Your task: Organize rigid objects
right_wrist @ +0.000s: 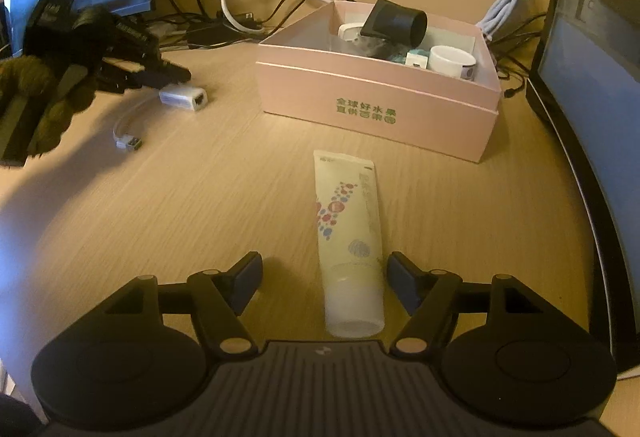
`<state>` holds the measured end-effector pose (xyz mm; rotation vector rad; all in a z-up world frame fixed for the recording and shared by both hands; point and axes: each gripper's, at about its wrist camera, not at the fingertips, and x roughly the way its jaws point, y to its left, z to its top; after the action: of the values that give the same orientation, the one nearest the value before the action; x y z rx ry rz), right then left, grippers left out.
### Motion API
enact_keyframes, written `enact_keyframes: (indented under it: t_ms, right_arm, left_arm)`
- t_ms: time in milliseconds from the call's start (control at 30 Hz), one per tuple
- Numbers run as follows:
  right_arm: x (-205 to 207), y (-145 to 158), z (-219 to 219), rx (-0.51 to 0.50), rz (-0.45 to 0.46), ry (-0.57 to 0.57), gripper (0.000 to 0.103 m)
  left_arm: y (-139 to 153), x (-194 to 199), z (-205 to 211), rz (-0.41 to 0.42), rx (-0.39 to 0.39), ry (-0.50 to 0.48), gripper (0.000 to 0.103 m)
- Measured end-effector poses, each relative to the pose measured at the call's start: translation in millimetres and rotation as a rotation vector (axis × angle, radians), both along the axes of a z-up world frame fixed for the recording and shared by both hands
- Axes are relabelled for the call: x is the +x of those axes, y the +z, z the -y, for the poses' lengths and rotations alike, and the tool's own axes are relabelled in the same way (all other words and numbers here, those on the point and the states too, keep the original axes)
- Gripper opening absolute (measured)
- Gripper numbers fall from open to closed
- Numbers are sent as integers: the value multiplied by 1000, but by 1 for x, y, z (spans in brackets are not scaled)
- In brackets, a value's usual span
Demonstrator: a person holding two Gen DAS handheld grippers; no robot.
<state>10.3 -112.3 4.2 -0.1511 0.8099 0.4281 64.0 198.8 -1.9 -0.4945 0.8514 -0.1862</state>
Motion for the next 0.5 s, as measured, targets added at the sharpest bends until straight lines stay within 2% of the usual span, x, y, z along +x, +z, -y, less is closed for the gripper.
enact_keyframes:
  t_ms: [167,300,500]
  right_arm:
    - [-1,-3,3,37,8,16,80]
    - [-8,-8,-2,11,51,41,84]
    - [-13,-10,5,15,72,73,84]
  left_arm:
    - [11,-40,60,12,229,-114,25]
    - [14,-61,103,13,419,-142,25]
    - [23,-74,123,34,444,-127,25]
